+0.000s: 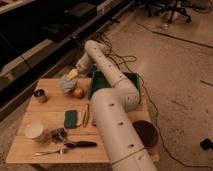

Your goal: Place towel in plastic cup

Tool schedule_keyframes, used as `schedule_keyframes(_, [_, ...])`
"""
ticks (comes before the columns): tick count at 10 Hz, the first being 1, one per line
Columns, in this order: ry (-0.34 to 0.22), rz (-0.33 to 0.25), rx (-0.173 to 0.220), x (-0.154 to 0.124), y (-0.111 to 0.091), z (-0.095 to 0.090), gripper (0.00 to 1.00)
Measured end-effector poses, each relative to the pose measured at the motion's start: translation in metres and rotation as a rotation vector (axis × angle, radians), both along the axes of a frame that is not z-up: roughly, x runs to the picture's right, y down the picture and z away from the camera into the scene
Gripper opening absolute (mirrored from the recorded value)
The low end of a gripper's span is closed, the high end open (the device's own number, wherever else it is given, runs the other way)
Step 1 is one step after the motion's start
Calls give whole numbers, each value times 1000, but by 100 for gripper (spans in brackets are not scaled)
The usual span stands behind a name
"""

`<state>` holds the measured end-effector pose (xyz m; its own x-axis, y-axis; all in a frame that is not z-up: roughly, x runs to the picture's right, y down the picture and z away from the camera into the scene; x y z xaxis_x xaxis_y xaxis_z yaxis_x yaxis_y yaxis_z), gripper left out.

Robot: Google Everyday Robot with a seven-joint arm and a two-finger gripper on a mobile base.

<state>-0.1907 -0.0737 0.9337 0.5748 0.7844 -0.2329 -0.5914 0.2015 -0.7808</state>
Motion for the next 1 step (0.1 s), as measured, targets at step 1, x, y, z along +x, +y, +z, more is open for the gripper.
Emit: schedule_keyframes(1, [20,-17,-24,-4,0,-10,80])
